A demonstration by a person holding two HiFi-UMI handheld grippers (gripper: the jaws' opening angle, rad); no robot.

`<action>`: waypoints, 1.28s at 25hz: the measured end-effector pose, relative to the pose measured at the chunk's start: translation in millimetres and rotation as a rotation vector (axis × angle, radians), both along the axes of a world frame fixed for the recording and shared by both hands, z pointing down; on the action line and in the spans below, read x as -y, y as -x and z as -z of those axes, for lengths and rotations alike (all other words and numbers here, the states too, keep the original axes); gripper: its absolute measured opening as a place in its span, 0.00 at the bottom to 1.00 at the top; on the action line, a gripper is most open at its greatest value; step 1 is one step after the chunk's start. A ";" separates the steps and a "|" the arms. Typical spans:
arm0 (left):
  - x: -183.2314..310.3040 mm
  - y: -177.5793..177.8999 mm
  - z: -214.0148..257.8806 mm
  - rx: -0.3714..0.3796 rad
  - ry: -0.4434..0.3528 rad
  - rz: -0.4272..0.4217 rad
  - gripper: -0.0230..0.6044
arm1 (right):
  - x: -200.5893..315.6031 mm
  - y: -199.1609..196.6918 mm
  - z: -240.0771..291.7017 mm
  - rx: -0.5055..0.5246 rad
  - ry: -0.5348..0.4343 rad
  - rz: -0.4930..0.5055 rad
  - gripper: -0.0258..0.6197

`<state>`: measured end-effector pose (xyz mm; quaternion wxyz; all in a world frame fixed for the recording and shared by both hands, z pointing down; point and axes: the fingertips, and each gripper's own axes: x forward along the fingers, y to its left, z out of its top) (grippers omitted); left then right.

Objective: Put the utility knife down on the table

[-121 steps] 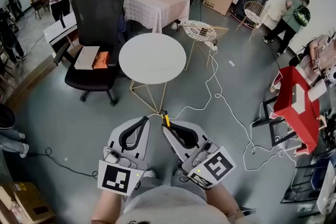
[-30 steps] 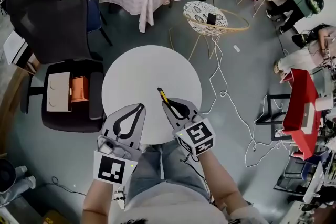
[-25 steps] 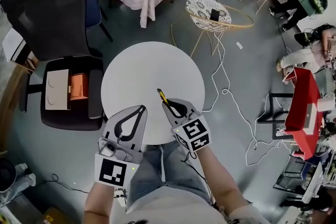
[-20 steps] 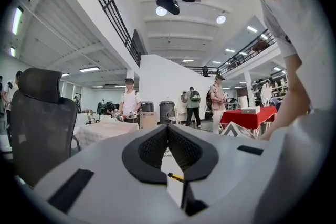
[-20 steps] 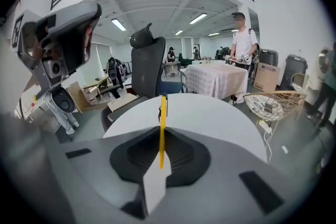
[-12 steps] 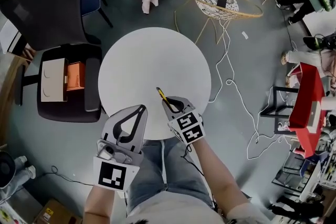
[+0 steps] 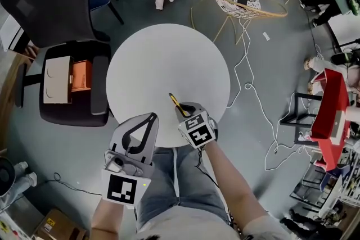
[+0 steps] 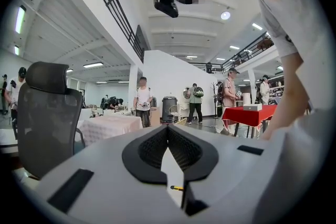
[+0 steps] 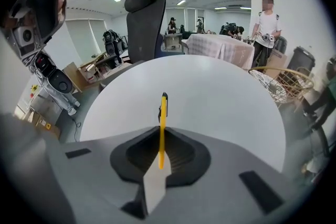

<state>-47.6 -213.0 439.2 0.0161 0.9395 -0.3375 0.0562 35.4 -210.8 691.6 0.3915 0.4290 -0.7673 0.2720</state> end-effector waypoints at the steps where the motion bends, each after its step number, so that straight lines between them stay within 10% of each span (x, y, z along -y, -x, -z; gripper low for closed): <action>1: -0.3 0.7 -0.7 0.001 0.000 0.003 0.05 | -0.6 0.4 -2.6 -0.008 0.007 0.006 0.09; 32: -0.7 2.2 0.6 -0.003 0.003 0.012 0.05 | -2.1 3.0 4.6 -0.016 0.025 0.005 0.11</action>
